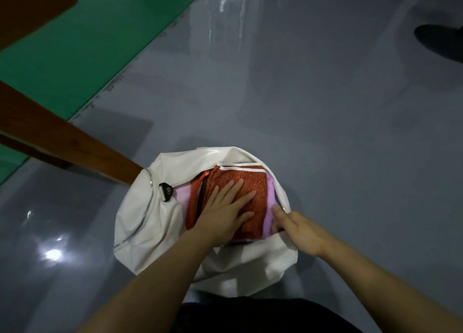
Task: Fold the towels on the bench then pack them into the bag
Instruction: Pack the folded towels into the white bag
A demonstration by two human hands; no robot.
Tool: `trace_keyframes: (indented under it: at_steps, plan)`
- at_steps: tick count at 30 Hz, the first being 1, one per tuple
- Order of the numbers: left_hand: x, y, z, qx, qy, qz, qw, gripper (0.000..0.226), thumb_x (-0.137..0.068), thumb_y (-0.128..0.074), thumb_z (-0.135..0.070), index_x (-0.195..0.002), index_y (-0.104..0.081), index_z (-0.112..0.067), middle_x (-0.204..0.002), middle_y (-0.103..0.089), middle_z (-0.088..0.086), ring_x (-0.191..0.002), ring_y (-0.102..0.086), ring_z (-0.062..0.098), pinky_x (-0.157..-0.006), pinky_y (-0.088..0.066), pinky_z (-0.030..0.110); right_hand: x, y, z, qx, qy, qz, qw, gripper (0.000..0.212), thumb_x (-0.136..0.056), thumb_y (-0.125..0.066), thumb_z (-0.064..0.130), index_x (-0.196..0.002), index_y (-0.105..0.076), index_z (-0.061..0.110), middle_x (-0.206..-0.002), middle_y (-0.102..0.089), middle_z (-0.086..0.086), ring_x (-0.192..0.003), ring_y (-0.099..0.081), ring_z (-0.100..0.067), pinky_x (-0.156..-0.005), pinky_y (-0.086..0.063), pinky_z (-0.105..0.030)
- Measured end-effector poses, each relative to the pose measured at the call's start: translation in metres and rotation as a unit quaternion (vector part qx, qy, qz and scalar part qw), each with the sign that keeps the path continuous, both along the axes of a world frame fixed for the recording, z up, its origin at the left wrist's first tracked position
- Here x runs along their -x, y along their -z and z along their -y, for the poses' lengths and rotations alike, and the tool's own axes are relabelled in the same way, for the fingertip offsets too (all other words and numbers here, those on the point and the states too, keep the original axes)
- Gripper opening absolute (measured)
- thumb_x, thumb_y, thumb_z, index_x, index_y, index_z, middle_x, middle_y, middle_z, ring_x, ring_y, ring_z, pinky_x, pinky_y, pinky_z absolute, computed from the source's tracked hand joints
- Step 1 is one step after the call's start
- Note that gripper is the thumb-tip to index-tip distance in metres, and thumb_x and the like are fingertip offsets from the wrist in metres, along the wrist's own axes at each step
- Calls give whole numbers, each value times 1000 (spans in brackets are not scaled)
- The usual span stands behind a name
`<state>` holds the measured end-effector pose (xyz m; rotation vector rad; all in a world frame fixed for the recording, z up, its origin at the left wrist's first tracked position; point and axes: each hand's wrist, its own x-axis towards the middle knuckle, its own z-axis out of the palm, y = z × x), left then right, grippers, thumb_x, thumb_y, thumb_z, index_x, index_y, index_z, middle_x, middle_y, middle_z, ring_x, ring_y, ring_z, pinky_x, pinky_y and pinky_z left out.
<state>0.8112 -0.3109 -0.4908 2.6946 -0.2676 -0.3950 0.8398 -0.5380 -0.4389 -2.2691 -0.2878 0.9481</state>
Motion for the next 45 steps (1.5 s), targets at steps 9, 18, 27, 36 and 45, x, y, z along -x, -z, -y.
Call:
trace_keyframes:
  at_steps: [9,18,27,36,45]
  plan:
    - [8,-7,3,94,-2,-58,994,58,-103,-42,-54,-156,-18,-48,-169,11,-9,-152,20,8,-122,16,41,11,-23,-12,-195,75,27,978,72,-103,-26,61,-74,-82,24,-86,-78,4,-89,-70,-9,-93,-47,-25]
    - [40,-59,-31,229,-112,-129,958,46,-99,-53,-53,-134,-62,-24,-125,-53,-17,-109,-56,-1,-94,-38,14,-5,-13,-38,-134,79,59,986,80,-89,-18,82,-75,-82,36,-93,-76,18,-98,-66,-2,-104,-43,-35]
    - [23,-18,-51,222,-318,-27,921,48,-102,-42,-53,-142,-47,-27,-133,-41,-7,-125,-45,14,-115,-35,39,-43,10,-94,14,-12,267,964,44,-100,-35,63,-134,-58,47,-154,-41,10,-146,-27,-19,-123,-17,-45]
    - [22,-3,-4,366,-237,-105,894,54,-105,-40,-43,-156,-35,-25,-157,-39,0,-144,-38,14,-123,-29,36,-26,20,-85,180,60,253,949,52,-97,-38,66,-146,-44,48,-150,-41,3,-143,-25,-25,-113,-29,-54]
    - [26,-35,-49,102,-298,-154,937,58,-104,-32,-59,-137,-49,-14,-118,-61,17,-99,-59,25,-89,-47,35,-43,32,-101,72,-98,396,910,45,-100,-47,54,-137,-58,32,-145,-50,8,-138,-41,-19,-118,-25,-42]
